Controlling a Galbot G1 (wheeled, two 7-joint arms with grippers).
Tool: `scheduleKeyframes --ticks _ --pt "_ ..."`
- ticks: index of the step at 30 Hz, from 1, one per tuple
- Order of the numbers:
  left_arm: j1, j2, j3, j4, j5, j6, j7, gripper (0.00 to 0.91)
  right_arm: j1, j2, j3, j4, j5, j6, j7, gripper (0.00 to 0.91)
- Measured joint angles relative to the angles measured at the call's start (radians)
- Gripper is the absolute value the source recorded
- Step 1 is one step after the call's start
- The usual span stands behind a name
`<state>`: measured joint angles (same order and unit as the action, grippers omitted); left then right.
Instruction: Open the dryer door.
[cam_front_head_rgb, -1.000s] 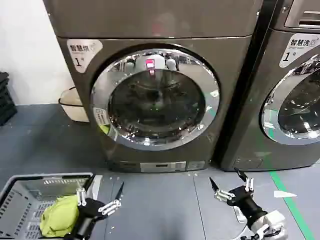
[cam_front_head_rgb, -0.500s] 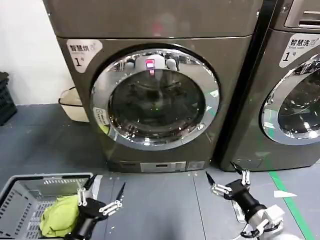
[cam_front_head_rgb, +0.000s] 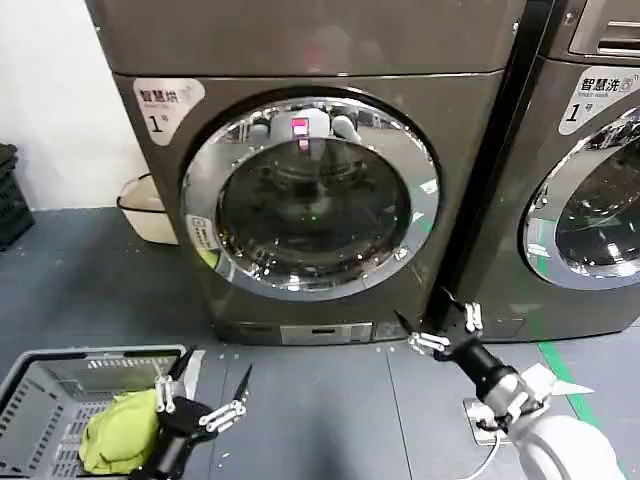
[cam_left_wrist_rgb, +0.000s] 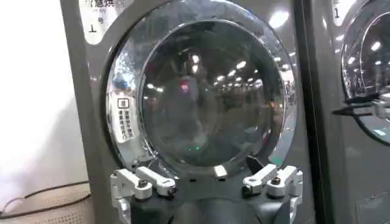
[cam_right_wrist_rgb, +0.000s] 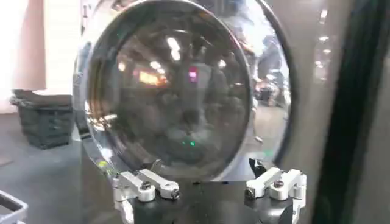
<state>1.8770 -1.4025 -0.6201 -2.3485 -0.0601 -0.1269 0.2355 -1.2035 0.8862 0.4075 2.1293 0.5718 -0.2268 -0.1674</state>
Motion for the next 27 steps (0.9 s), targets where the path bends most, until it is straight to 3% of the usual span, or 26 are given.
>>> scheduleKeyframes --ticks 17,27 --pt "-0.002 -0.018 0.001 -0.001 0.007 0.005 0.010 0.907 0.365 -0.007 -0.294 -0.128 0.111 -0.016 0.014 0.907" --pt "-0.007 -0.024 0.002 0.002 0.009 0.005 0.012 0.907 0.532 0.027 -0.441 -0.194 0.121 -0.026 0.050 0.907"
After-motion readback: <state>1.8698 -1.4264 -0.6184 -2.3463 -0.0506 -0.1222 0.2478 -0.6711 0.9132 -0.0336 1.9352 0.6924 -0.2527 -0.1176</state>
